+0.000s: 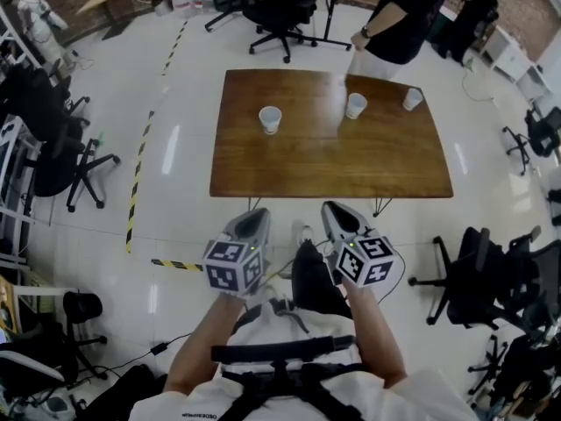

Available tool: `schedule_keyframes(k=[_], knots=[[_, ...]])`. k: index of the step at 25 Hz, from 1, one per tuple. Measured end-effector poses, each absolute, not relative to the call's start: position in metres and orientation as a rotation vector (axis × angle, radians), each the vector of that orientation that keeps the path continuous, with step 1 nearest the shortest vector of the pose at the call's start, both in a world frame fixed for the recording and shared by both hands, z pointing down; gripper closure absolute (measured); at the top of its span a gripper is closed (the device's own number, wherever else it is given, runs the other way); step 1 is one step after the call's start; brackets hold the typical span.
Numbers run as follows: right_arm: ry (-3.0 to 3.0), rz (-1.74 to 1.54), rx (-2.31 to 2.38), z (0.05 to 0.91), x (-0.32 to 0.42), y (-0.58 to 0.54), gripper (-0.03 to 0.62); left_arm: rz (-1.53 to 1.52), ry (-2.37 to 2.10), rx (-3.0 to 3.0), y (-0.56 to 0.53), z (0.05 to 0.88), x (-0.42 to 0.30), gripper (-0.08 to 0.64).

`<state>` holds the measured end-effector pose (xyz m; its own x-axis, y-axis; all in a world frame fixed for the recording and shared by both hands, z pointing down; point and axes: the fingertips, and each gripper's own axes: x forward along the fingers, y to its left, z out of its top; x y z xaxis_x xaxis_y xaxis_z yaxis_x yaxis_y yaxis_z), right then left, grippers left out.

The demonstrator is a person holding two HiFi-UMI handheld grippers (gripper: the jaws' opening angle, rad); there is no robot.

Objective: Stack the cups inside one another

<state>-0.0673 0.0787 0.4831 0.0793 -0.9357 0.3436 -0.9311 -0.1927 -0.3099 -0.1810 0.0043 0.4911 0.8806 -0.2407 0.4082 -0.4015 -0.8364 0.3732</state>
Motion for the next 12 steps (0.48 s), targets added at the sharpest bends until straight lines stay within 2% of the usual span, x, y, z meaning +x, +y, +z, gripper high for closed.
schedule_keyframes(k=[9,12], knots=[[2.186,-0.761,-2.173,0.493,-0.023,-0.035,0.464,0.456,-0.670,2.524,-0.065,0.503,-0.155,0.561],[2.272,-0.763,-2.141,0.496,-0.009,-0.072,0.462,0.458,-0.728,2.502,-0.086,0.505,-0.143,0.561]])
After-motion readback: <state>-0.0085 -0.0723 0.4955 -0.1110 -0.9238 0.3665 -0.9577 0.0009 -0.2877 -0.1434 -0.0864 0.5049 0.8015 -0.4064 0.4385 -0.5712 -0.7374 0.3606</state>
